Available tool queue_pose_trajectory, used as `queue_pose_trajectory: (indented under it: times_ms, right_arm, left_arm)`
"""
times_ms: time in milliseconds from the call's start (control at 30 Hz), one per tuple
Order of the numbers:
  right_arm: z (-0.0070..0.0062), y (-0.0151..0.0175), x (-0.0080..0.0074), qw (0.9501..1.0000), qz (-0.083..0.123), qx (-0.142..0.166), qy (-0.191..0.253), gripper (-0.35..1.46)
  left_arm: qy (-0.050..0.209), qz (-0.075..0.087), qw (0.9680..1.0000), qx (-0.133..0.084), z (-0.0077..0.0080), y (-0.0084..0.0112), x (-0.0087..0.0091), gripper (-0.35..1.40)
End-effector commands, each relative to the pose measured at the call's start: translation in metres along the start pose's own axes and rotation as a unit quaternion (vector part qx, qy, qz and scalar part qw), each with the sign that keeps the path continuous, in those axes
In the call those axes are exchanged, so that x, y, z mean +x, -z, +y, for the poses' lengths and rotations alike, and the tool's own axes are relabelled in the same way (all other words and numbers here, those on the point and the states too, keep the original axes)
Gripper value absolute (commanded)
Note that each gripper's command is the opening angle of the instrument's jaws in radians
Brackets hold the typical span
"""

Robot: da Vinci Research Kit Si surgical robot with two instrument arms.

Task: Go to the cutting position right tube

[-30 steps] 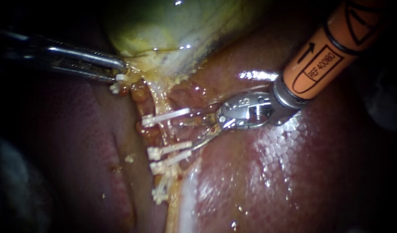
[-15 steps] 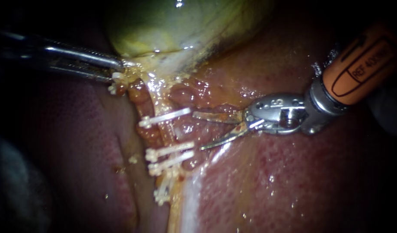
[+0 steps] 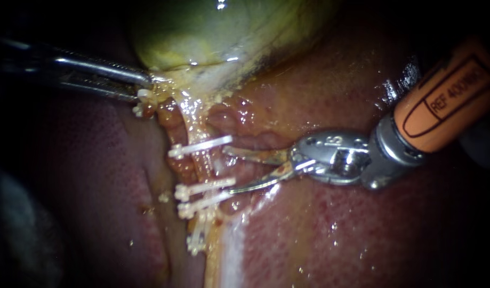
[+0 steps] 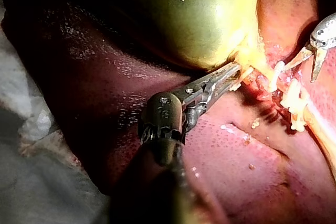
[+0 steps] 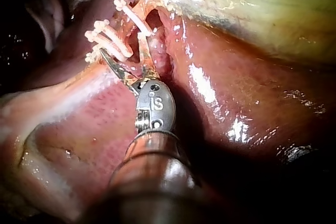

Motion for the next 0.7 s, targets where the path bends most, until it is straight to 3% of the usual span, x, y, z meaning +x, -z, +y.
queue_pose_trajectory:
  times_ms: [33, 700]
  right_arm:
    - [0.0002, -0.0003, 0.0, 1.0, -0.002, 0.003, -0.004, 1.4]
    - [0.0005, -0.0032, 0.0004, 0.9995, -0.011, 0.023, -0.021, 1.4]
  left_arm:
    - [0.0, 0.0, 1.0, 0.0, 0.0, 0.0, 0.0, -0.35]
    - [0.001, 0.0, 1.0, 0.001, 0.0002, -0.0001, 0.0001, -0.35]
